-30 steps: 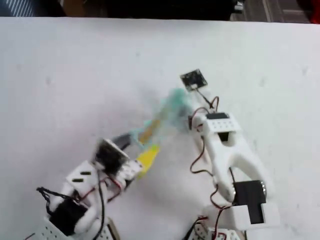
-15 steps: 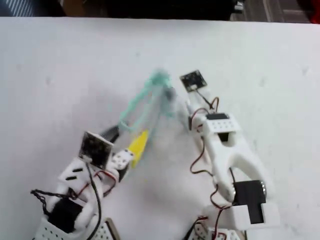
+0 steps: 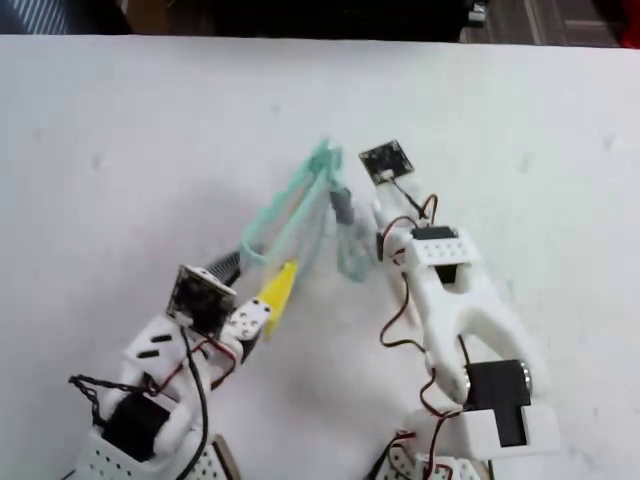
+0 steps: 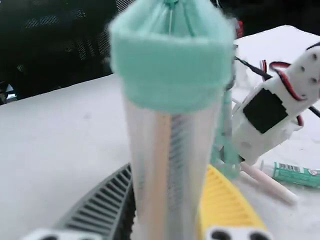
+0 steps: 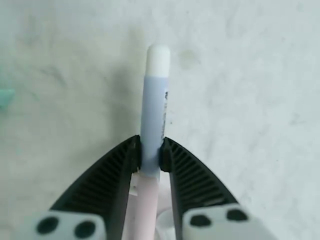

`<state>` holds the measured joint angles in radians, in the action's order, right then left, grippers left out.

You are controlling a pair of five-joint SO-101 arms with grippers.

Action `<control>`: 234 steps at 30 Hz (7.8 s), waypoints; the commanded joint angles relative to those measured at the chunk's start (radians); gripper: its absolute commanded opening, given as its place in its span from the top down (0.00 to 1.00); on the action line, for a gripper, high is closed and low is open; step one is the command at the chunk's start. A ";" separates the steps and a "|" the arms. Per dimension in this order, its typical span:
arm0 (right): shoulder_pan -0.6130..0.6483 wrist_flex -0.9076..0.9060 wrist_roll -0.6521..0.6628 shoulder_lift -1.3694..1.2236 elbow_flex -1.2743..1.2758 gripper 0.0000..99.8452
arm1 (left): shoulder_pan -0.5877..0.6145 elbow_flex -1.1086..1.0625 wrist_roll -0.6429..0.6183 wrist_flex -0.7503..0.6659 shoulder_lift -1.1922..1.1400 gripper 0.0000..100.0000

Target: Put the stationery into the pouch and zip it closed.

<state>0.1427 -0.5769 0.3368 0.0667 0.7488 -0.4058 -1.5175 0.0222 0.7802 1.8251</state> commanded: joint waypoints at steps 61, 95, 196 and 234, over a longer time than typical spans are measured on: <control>-0.007 0.045 -0.014 0.047 0.000 0.98 | 0.048 0.017 -0.026 -0.029 -0.004 0.83; 0.019 -0.423 -0.006 0.743 -0.350 0.98 | 0.047 0.015 -0.028 -0.012 -0.004 0.83; 0.621 -0.338 -0.028 1.012 -0.192 0.87 | -0.012 0.049 -0.028 0.040 -0.004 0.79; -0.335 -0.633 0.307 0.446 -0.413 0.90 | -0.013 0.049 -0.157 0.034 -0.004 0.83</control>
<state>-0.1688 -1.1201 0.5040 0.5946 0.3652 -0.4120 -1.5175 -0.1051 0.8124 1.8251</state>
